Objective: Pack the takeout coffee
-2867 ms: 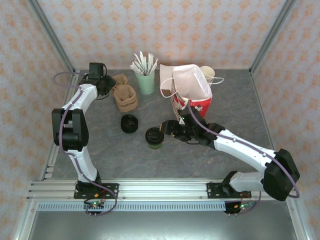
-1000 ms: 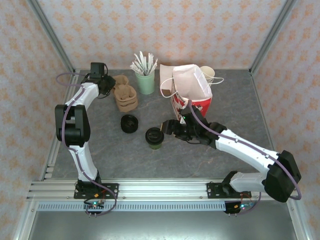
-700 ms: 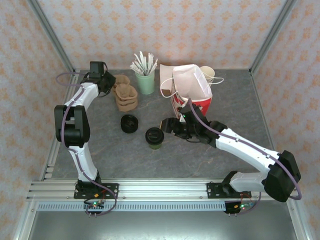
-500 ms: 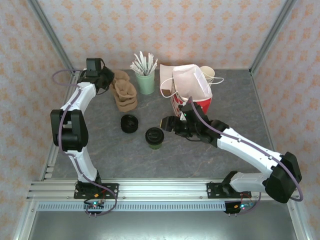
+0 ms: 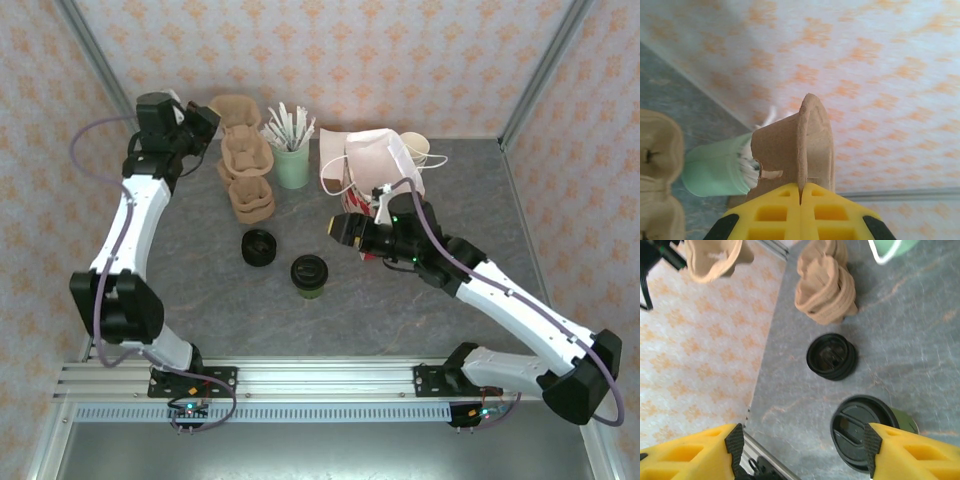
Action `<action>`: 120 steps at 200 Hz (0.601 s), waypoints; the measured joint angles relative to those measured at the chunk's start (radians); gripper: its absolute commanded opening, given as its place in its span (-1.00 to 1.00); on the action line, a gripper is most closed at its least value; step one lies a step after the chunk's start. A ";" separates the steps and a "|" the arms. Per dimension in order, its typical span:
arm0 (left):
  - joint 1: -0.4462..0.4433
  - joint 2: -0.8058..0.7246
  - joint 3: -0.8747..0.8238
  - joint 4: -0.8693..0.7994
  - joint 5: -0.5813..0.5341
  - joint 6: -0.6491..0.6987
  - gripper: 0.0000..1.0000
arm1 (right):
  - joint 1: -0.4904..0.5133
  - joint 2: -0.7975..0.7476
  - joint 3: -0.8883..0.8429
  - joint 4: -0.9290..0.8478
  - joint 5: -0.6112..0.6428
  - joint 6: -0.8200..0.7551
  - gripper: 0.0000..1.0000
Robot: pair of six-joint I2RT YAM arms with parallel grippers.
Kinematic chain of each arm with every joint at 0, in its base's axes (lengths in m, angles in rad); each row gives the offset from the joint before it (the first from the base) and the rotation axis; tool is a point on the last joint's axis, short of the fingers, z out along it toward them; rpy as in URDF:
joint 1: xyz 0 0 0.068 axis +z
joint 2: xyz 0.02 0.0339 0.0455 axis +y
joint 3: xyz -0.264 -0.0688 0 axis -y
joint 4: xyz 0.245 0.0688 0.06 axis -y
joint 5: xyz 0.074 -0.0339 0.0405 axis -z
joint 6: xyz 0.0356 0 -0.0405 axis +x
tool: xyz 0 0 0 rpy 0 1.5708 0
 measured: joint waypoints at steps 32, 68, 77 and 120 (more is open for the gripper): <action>-0.016 -0.193 -0.006 -0.004 0.098 0.016 -1.00 | -0.023 -0.029 0.036 0.084 -0.047 -0.016 0.29; -0.086 -0.436 -0.113 0.012 0.163 0.008 -1.00 | -0.019 -0.040 0.040 0.245 -0.154 -0.031 0.28; -0.098 -0.482 -0.150 0.020 0.175 -0.005 -1.00 | -0.013 -0.038 0.040 0.277 -0.175 -0.035 0.27; -0.137 -0.607 -0.274 0.030 0.179 -0.054 -1.00 | 0.066 -0.010 0.071 0.365 -0.255 -0.077 0.24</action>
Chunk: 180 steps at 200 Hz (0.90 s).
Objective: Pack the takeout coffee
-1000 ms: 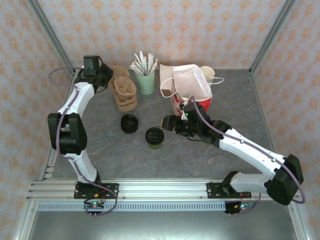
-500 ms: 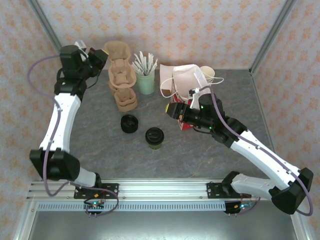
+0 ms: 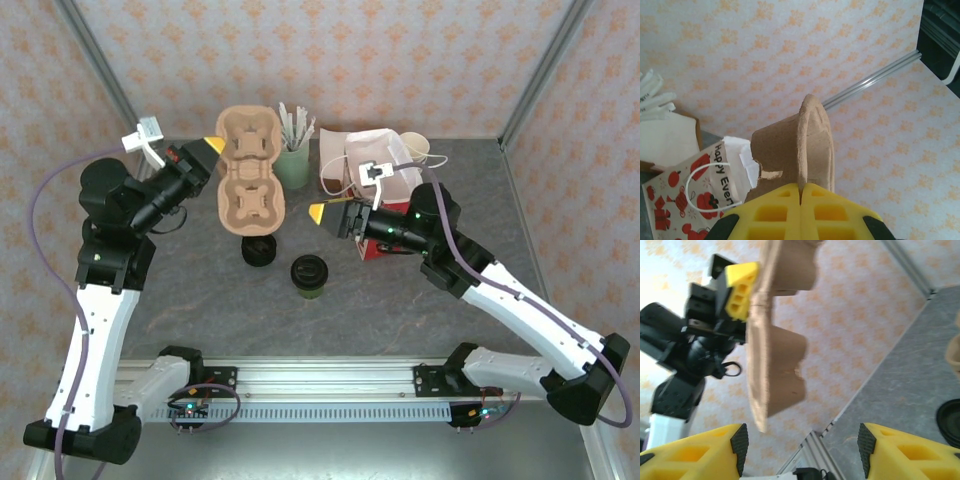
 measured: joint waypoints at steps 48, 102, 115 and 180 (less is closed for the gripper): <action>-0.008 -0.057 -0.080 0.011 -0.003 -0.054 -1.00 | 0.047 0.038 0.039 0.019 -0.014 -0.039 0.17; -0.020 -0.073 -0.097 0.034 -0.004 -0.087 -1.00 | 0.061 0.093 0.059 0.029 -0.021 -0.046 0.09; -0.020 -0.073 -0.098 0.041 -0.004 -0.088 -1.00 | 0.064 0.099 0.060 0.028 -0.022 -0.046 0.06; -0.034 -0.072 -0.116 0.049 -0.008 -0.089 -1.00 | 0.089 0.150 0.094 0.039 -0.051 -0.050 -0.11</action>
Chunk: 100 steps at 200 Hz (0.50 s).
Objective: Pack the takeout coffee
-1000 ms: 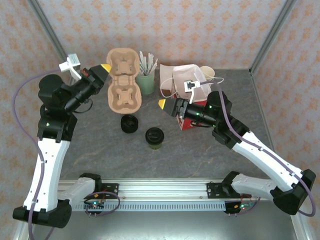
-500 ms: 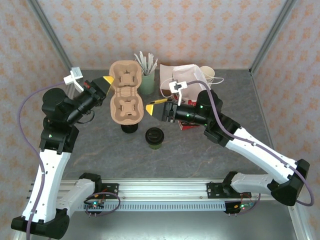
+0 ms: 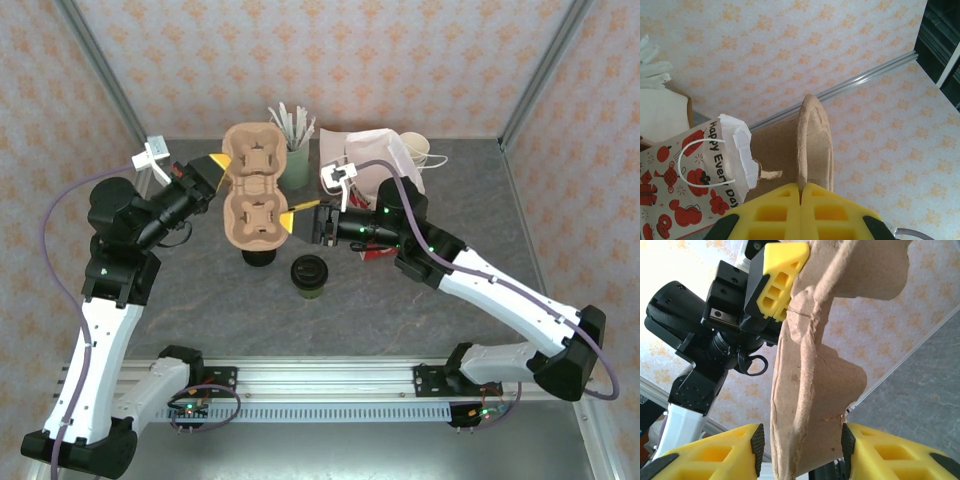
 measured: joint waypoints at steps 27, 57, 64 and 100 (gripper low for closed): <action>0.000 0.000 0.000 0.003 0.000 0.000 -1.00 | 0.000 0.008 0.000 0.000 -0.003 -0.003 -0.35; -0.007 0.000 0.000 0.003 -0.003 0.000 -0.93 | 0.000 0.008 0.004 -0.002 -0.004 -0.002 -0.78; -0.007 0.000 0.000 0.003 -0.003 0.001 -0.66 | 0.000 0.008 0.006 -0.003 -0.003 -0.003 -0.94; -0.009 0.014 0.056 -0.104 -0.010 0.116 0.27 | 0.002 0.001 0.035 -0.093 0.052 -0.047 -1.00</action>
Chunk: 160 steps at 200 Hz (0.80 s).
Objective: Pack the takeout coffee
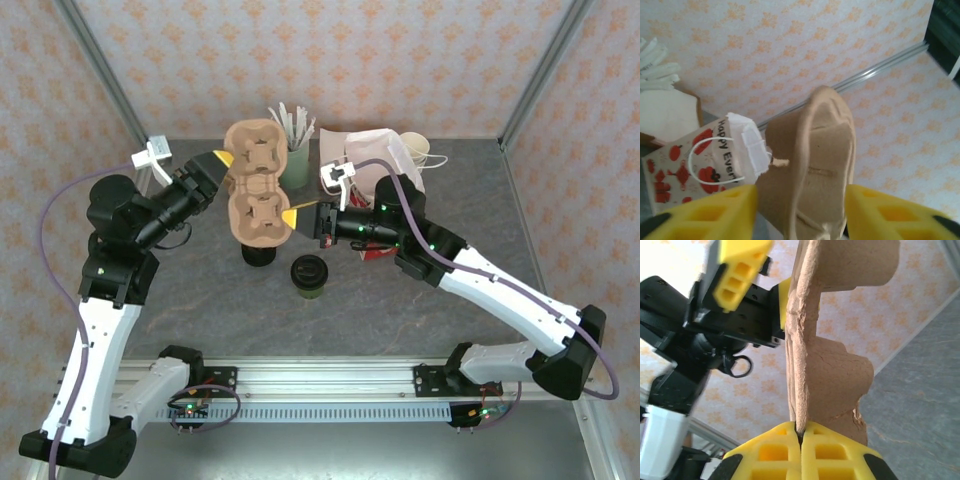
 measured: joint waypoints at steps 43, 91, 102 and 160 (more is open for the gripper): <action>-0.004 0.080 0.241 -0.239 -0.013 0.291 0.42 | 0.000 -0.046 0.079 -0.249 0.128 -0.066 -1.00; -0.081 0.127 0.391 -0.382 -0.053 0.629 0.53 | -0.094 -0.057 0.205 -0.562 0.185 -0.056 -1.00; -0.125 0.142 0.407 -0.401 -0.066 0.704 0.44 | -0.111 -0.057 0.216 -0.628 0.184 -0.054 -1.00; -0.460 0.310 0.464 -0.522 -0.166 1.114 0.28 | -0.132 -0.057 0.272 -0.867 0.119 -0.069 -1.00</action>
